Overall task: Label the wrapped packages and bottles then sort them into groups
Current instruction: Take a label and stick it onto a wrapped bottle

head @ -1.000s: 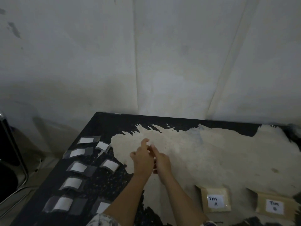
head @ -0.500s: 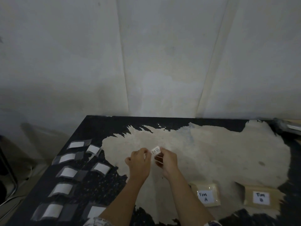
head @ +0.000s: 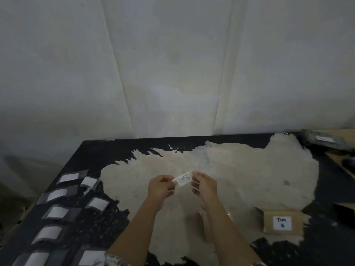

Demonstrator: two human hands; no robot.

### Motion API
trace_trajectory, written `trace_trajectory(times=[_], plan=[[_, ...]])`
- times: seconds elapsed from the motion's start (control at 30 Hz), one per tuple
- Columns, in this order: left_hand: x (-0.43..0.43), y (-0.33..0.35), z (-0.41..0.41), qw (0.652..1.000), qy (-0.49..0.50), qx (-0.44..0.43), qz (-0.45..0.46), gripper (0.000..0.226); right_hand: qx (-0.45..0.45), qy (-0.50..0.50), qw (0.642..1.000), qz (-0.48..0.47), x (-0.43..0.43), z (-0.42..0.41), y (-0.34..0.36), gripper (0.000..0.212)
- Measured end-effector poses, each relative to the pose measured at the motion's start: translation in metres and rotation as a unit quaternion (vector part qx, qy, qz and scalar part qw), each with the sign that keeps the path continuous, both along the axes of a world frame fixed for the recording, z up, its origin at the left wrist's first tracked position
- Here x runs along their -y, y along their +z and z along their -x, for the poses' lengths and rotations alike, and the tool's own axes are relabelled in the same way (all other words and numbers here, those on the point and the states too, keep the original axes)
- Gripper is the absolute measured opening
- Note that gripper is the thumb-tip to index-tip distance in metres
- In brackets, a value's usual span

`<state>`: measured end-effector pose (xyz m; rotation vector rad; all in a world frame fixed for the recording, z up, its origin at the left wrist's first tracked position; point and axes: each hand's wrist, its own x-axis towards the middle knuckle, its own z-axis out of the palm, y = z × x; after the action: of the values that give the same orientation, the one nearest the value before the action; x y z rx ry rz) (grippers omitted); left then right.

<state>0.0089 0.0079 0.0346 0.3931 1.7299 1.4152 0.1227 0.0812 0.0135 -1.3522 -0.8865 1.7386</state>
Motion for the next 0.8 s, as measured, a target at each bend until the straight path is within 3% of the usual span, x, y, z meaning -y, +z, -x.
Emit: trace_trajectory(times=[0.23,0.5,0.8], plan=[[-0.052,0.0,-0.062,1.0,-0.008,-0.025,0.012,0.012,0.047,0.048,0.997,-0.042,-0.053,-0.078,0.007,0.015],[-0.11,0.018,-0.131,0.999,0.034,0.015,-0.016,0.012,0.133,0.137,0.969,-0.156,-0.119,-0.148,0.024,0.012],[-0.123,0.018,-0.195,0.999,0.041,0.01,-0.01,0.009,0.099,0.123,0.976,-0.149,-0.132,-0.215,0.023,0.013]])
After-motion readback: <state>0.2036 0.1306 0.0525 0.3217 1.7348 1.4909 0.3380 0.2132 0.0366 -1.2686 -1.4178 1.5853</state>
